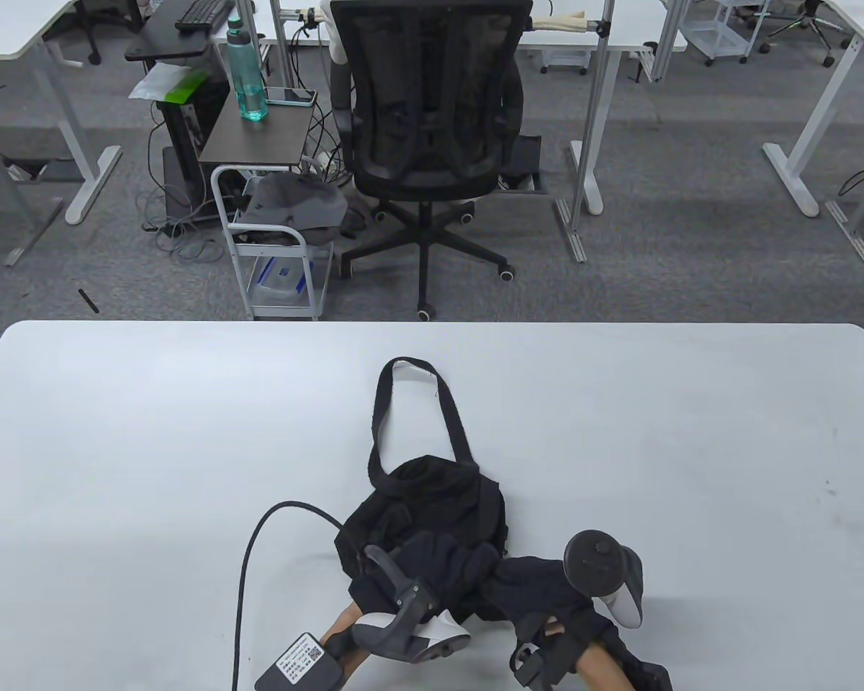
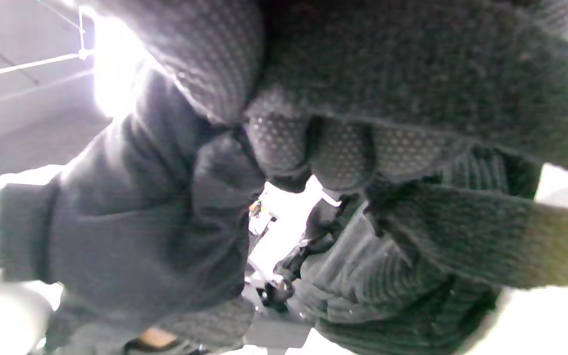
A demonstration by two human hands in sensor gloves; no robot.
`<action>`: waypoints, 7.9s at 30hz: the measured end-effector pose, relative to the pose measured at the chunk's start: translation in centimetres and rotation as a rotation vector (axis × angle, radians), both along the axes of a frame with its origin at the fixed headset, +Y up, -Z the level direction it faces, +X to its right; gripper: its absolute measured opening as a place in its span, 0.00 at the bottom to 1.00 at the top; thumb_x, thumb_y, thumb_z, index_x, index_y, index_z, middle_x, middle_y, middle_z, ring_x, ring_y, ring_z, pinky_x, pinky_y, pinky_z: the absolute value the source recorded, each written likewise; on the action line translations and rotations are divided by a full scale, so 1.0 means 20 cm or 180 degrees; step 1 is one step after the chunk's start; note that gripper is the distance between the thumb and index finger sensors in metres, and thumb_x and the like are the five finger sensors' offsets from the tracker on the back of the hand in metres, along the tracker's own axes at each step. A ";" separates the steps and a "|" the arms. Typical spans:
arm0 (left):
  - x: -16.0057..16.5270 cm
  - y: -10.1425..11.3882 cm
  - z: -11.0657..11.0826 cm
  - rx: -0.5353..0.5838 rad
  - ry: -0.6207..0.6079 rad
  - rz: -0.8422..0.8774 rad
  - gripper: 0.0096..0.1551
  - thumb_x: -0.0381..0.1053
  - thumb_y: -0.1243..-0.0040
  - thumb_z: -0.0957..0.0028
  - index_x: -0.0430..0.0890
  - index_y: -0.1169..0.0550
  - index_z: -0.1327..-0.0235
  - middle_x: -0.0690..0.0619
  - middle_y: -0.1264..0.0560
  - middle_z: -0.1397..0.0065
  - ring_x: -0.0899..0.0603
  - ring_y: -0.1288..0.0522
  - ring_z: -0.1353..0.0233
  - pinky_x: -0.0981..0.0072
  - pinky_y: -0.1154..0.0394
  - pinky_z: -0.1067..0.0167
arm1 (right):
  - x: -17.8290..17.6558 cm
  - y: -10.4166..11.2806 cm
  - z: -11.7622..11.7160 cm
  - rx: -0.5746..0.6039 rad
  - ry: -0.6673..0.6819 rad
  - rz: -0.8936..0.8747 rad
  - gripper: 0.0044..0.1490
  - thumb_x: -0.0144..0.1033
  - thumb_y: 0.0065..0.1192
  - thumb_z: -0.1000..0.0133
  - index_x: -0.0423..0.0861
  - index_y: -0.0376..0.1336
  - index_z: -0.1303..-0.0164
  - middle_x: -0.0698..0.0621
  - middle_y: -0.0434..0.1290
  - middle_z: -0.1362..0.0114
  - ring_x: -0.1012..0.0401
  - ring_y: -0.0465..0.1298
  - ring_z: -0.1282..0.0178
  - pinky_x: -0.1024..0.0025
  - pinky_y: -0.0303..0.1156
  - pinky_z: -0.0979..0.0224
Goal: Pull shoulder strap to tighten
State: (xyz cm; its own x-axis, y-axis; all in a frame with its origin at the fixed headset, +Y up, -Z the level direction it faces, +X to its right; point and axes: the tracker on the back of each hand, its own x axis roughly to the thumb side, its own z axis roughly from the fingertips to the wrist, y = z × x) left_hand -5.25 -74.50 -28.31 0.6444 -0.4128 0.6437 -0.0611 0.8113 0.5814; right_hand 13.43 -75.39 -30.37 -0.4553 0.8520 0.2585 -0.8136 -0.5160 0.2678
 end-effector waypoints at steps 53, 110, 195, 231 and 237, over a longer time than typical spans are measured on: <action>0.03 0.04 0.05 0.0463 -0.0029 -0.0015 0.38 0.59 0.54 0.65 0.50 0.29 0.37 0.63 0.12 0.69 0.54 0.11 0.73 0.71 0.16 0.76 | 0.02 0.04 0.02 0.0072 -0.0130 -0.0027 0.25 0.46 0.71 0.51 0.39 0.81 0.59 0.40 0.85 0.48 0.47 0.84 0.55 0.44 0.74 0.42; -0.02 0.05 -0.04 0.0472 0.0315 -0.0018 0.38 0.59 0.59 0.66 0.59 0.32 0.35 0.62 0.13 0.63 0.52 0.12 0.63 0.66 0.18 0.66 | 0.00 0.04 0.01 0.0133 -0.0490 -0.0197 0.23 0.41 0.70 0.51 0.37 0.82 0.64 0.42 0.88 0.58 0.49 0.86 0.63 0.46 0.77 0.47; 0.01 -0.23 -0.17 -0.2660 0.1564 -0.0098 0.55 0.80 0.54 0.66 0.57 0.41 0.23 0.53 0.33 0.30 0.47 0.28 0.40 0.64 0.26 0.45 | 0.09 -0.14 -0.02 -0.1437 0.0386 -0.1437 0.26 0.40 0.64 0.48 0.34 0.75 0.52 0.35 0.79 0.40 0.38 0.69 0.31 0.29 0.51 0.32; 0.05 -0.23 -0.17 -0.2591 0.1786 -0.0274 0.55 0.80 0.54 0.63 0.58 0.49 0.23 0.54 0.38 0.29 0.47 0.31 0.38 0.64 0.28 0.44 | 0.39 0.11 0.00 -0.0664 0.0481 -0.2716 0.42 0.55 0.66 0.48 0.32 0.72 0.39 0.30 0.80 0.43 0.45 0.86 0.50 0.38 0.69 0.35; 0.05 -0.23 -0.20 -0.2600 0.1842 -0.0228 0.55 0.80 0.53 0.63 0.59 0.49 0.23 0.55 0.37 0.29 0.48 0.30 0.39 0.65 0.27 0.45 | 0.44 0.15 0.02 -0.0635 0.0413 -0.2797 0.48 0.58 0.65 0.47 0.24 0.72 0.44 0.26 0.83 0.54 0.50 0.89 0.67 0.50 0.80 0.47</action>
State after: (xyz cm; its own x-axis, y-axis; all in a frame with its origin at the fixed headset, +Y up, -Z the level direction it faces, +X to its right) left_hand -4.27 -79.04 -32.25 0.9389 -0.0345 0.3424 0.1195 0.9657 -0.2304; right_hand 22.21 -72.37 -29.91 0.4017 0.9129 0.0729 -0.8493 0.3416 0.4026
